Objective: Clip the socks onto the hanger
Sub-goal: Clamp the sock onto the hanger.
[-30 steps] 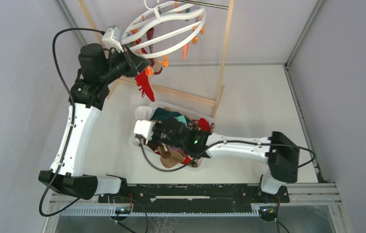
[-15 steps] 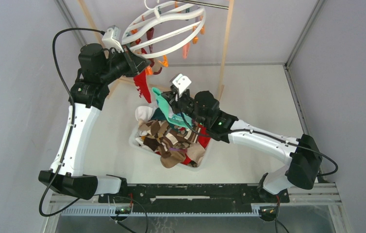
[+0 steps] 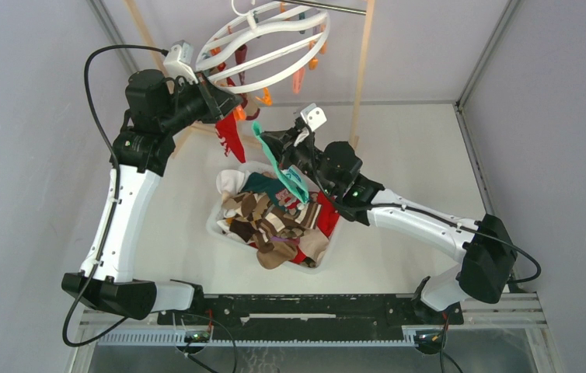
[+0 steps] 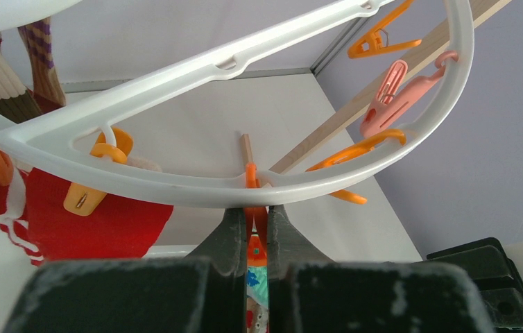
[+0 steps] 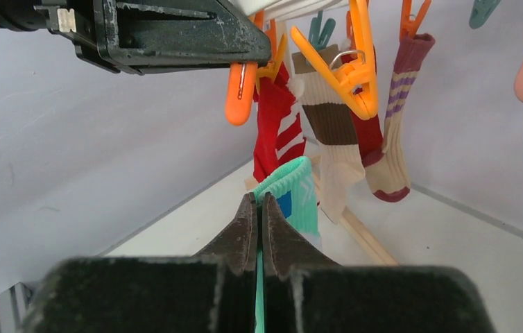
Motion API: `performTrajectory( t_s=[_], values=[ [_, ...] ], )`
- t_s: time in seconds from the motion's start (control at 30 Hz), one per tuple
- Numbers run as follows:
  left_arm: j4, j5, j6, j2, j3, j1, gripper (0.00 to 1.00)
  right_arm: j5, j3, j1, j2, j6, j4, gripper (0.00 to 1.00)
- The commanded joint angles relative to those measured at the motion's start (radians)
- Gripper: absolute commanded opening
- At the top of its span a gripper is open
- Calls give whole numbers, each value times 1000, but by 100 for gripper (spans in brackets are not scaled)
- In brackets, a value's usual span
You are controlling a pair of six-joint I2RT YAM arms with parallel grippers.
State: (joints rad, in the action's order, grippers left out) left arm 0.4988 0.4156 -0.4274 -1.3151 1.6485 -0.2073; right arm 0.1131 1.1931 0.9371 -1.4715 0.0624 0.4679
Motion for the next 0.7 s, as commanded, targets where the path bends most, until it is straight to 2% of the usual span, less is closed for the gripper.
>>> performTrajectory(
  t_s=[0.0,0.3,0.67],
  values=[
    [-42,34,-28,16,25,-2,0,45,42,29,28,-17,91,0],
    [-42,0,-31,17,11,-11,0,152,73,85,-34,-95,170,0],
    [-44,-11,-22,21,7,-11,0,209,110,111,-66,-160,180,0]
  ],
)
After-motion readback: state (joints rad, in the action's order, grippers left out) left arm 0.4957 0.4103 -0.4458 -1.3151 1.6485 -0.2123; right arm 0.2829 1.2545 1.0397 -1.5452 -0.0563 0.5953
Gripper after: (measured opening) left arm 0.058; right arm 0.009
